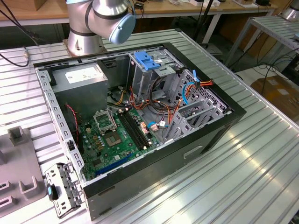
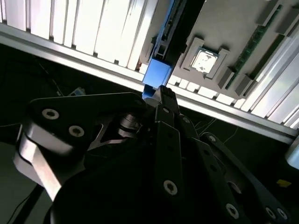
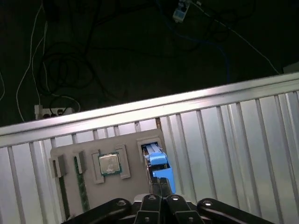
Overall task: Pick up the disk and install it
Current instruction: 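Pick up the disk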
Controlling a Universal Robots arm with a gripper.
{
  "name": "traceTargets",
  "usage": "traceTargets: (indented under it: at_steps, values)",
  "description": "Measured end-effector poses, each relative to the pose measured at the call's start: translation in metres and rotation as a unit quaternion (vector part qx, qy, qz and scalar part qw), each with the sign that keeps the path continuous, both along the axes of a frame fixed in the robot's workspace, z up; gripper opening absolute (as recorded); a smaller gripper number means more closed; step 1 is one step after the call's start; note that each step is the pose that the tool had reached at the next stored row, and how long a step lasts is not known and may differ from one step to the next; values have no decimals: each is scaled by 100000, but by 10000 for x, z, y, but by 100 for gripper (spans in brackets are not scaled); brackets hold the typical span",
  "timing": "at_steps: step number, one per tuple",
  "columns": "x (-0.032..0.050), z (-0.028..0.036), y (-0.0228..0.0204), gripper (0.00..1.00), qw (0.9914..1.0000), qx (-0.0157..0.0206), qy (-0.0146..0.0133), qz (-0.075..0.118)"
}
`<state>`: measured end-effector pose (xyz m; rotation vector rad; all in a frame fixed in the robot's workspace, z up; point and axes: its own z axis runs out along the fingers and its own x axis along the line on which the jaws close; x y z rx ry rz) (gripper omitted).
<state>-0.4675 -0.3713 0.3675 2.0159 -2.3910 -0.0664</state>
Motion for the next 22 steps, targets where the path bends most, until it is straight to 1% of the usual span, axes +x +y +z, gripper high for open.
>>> traceTargets:
  at_steps: [2,3,4,5,6,8,9,10,11,12,14,15,17,19,20,22]
  values:
    - [1,-7,11,11,99993,-16,11,1177]
    - [0,-17,20,16,99983,-14,-4,1869]
    - [0,-26,24,16,99973,-17,-10,2326]
    - [1,-43,29,29,99948,-104,-23,3208]
    - [0,-56,33,35,99933,-316,-96,3634]
    - [1,-74,53,47,99928,-447,-263,3759]
    - [0,-95,68,53,99928,-498,-352,3757]
    - [-5,-123,75,53,99927,-519,-424,3758]
    - [-6,-146,80,66,99926,-545,-618,3757]
    - [-7,-155,82,66,99925,-568,-746,3757]
    - [-8,-178,85,66,99920,-663,-1164,3755]
    - [-10,-193,85,66,99919,-661,-1235,3771]
    - [-22,-239,85,66,99906,-660,-1247,4093]
    - [-27,-281,85,66,99859,-652,-1246,5113]
    - [-28,-300,85,66,99826,-644,-1248,5731]
    - [-29,-363,84,66,99696,-619,-1263,7663]
